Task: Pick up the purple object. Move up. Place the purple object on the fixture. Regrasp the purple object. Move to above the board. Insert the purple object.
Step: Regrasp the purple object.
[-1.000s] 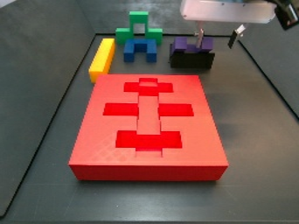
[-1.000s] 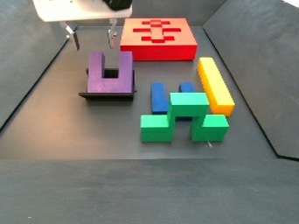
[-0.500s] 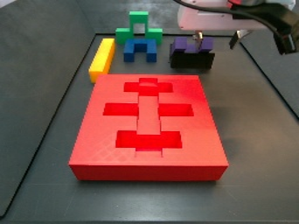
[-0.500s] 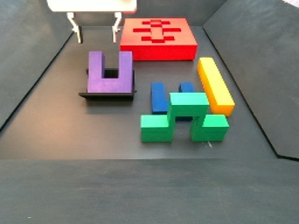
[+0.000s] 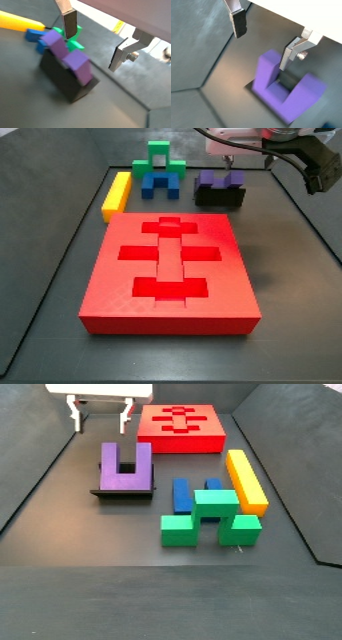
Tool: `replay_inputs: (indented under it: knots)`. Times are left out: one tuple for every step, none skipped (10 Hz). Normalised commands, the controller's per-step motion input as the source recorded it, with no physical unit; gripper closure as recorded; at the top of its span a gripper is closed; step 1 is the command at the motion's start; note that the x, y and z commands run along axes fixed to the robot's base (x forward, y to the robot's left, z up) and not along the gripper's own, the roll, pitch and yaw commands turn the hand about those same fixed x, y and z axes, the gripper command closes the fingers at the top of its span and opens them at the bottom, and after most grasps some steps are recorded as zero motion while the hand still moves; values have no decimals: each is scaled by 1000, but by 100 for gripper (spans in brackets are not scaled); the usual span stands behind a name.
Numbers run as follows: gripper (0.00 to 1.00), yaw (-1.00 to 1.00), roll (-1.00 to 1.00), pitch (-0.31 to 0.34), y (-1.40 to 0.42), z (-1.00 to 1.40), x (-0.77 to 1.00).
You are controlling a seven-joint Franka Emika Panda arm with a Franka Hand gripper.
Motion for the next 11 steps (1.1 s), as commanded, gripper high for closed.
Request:
replay_inputs:
  knots:
    - [0, 0, 951, 83, 134, 0, 257]
    - [0, 0, 860, 117, 0, 0, 0]
    - [0, 0, 874, 109, -14, -11, -26]
    - [0, 0, 891, 60, -51, -177, -26]
    - [0, 0, 697, 9, -100, -243, 0]
    - [0, 3, 497, 0, -129, -274, 57]
    - [0, 11, 0, -6, 0, -503, 3]
    - [0, 0, 0, -23, 0, -489, 0]
    - [0, 0, -60, -6, 43, -331, -89]
    - [0, 9, -103, -11, 83, -329, 0]
    - [0, 49, -174, -51, 80, -320, 0]
